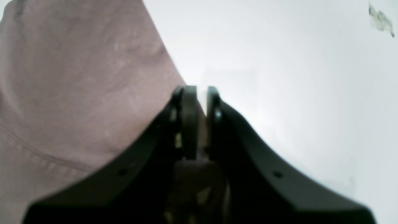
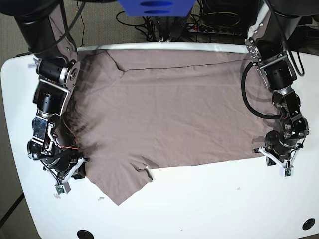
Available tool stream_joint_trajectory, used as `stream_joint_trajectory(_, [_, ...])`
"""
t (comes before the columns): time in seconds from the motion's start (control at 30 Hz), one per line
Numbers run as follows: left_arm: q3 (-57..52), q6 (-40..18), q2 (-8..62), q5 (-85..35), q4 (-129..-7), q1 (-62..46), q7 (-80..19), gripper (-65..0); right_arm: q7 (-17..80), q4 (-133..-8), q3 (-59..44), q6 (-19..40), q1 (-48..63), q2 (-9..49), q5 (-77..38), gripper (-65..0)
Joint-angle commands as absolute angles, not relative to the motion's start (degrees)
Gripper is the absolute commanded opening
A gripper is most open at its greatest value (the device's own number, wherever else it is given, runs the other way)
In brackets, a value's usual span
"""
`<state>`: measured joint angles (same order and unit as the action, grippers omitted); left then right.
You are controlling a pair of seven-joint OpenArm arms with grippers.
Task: Fold the T-shirt properly
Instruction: 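Hold the side edges with both grippers and adjust the grip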
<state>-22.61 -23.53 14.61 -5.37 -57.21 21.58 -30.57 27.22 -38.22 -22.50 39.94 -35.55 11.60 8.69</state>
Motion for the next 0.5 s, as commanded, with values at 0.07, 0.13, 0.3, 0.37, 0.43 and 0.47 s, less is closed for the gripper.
stream_joint_trajectory(0.07, [-22.6,-23.1,15.7,-5.3,-57.9,23.1,-30.1,-62.0,26.8,-39.6,-22.6,40.0,-37.1,12.6,8.3,-60.9])
stream_joint_trajectory(0.13, [-22.7,-23.1,15.7,-5.5,-57.7,23.0,-30.0,-62.0,25.7,-39.0,-22.2,40.0,-37.5,12.5,8.1,-62.0])
stream_joint_trajectory(0.3, [-22.6,-23.1,15.8,-5.4,-57.7,23.0,-30.1,-62.0,25.2,-38.7,-22.3,40.0,-37.7,12.6,8.2,-61.8])
stream_joint_trajectory(0.37, [-22.6,-23.1,15.9,-5.3,-57.8,22.9,-30.2,-62.0,24.8,-38.7,-22.4,40.0,-37.9,12.6,8.3,-61.5])
stream_joint_trajectory(0.43, [-22.5,-23.0,15.9,-5.2,-57.9,22.8,-30.2,-62.0,24.0,-38.6,-22.4,40.0,-38.1,12.6,8.4,-61.0])
stream_joint_trajectory(0.47, [-22.5,-23.0,15.9,-5.2,-57.9,22.7,-30.2,-62.1,23.6,-38.5,-22.5,40.0,-38.1,12.5,8.4,-60.8])
